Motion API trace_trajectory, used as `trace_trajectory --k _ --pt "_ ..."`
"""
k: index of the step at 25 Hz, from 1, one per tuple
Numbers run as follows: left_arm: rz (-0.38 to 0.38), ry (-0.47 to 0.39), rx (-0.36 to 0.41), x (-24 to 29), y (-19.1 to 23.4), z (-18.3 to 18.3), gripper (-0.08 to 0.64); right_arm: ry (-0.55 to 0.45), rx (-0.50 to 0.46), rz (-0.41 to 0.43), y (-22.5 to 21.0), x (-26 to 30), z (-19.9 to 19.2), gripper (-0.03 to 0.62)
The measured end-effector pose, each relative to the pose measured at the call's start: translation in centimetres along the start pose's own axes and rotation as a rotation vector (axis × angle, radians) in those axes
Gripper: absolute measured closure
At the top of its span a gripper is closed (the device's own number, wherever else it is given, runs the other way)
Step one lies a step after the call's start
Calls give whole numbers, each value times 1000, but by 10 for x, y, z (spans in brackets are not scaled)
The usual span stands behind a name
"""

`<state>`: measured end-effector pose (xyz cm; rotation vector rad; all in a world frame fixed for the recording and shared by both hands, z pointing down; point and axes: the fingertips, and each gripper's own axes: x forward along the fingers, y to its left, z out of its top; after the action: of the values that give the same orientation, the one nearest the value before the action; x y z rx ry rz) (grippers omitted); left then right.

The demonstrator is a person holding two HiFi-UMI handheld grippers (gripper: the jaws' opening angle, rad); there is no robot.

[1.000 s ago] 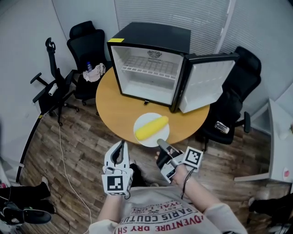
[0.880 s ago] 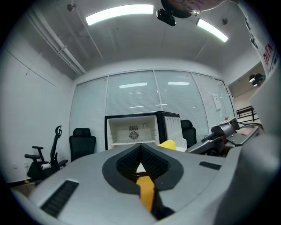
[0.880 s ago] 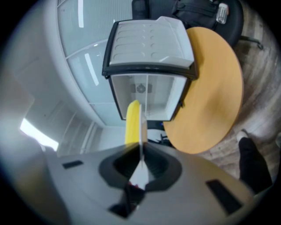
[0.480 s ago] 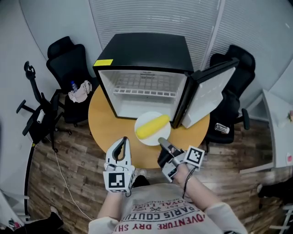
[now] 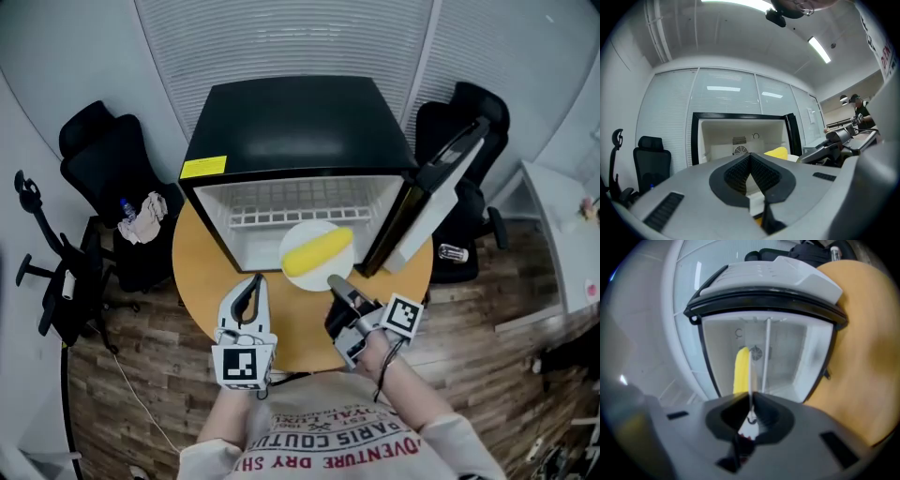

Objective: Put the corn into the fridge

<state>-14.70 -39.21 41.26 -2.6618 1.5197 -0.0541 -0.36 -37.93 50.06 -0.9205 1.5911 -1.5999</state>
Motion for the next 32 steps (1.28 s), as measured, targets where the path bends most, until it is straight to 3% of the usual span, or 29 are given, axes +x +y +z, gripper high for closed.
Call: trace_trajectory --k 7,15,32 --pt "-61 7 -10 26 23 -18 531 -87 24 -34 -11 34 18 546" --pt "-76 23 -33 45 37 -33 531 -173 60 -46 -27 63 37 544" --pt "-101 42 -89 73 48 -48 531 -199 69 -93 -30 105 57 545"
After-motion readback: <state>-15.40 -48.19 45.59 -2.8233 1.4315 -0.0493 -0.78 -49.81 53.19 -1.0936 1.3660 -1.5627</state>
